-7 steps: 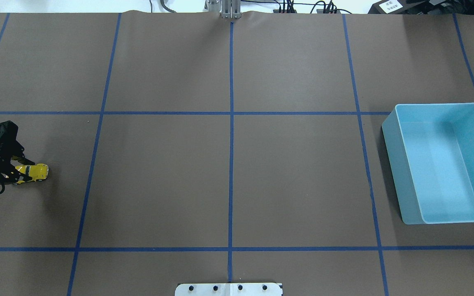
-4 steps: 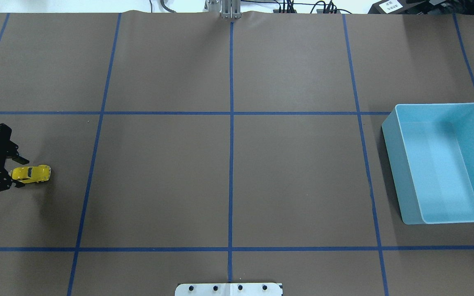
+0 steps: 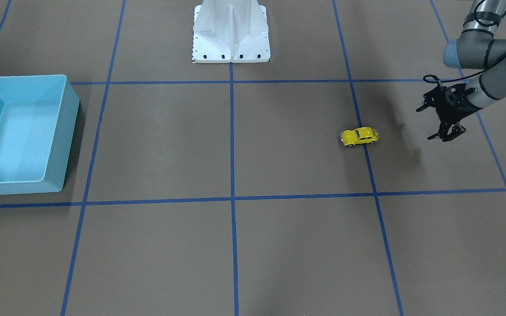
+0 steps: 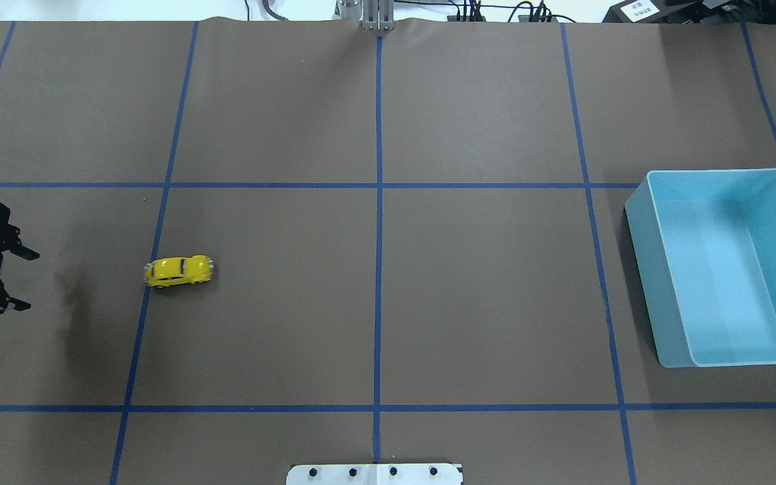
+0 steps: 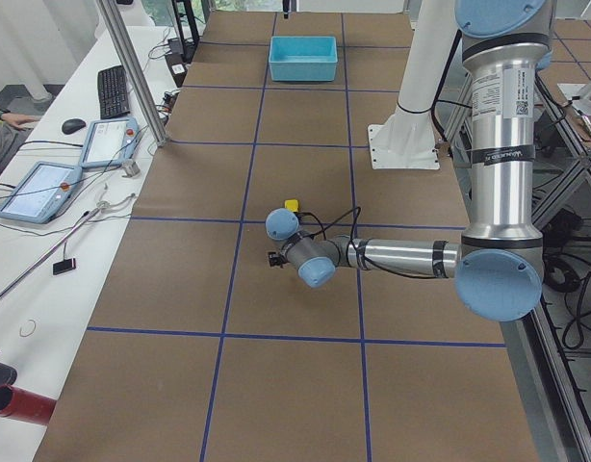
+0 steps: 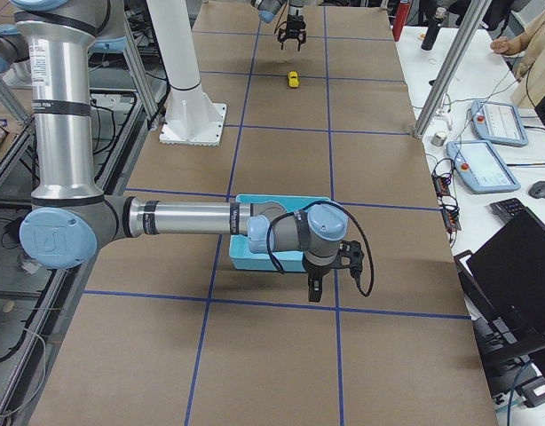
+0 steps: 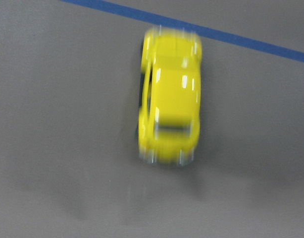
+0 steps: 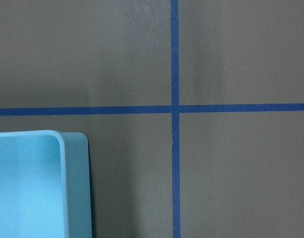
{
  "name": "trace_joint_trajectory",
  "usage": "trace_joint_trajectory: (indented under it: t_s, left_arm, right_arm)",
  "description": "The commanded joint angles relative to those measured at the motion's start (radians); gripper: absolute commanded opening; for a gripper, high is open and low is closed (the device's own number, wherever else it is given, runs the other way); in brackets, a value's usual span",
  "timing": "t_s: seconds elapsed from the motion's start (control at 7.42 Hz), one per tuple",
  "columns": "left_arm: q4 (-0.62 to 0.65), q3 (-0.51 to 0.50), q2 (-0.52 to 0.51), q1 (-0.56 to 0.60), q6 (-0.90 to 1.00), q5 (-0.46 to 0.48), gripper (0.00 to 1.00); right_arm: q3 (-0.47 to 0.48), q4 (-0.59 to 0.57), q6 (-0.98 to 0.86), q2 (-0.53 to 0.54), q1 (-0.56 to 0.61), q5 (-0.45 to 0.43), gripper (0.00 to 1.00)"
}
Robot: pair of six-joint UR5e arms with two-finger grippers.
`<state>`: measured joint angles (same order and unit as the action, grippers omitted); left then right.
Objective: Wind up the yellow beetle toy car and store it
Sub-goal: 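Release the car from the left gripper so it rolls toward the bin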
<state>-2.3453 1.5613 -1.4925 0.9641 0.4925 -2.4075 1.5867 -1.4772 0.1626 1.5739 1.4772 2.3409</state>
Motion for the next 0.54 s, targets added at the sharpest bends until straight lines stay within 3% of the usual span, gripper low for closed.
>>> trace_joint_trajectory:
  t_s: [0.0,0.4]
  left_arm:
    - [0.003,0.016,0.001,0.002,-0.003,0.001,1.0]
    - [0.009,0.048,0.001,0.03,-0.104,-0.002,1.0]
  right_arm:
    - [-0.001,0.0,0.0,0.0,0.0,0.0,1.0]
    - [0.001,0.0,0.0,0.0,0.0,0.0,1.0]
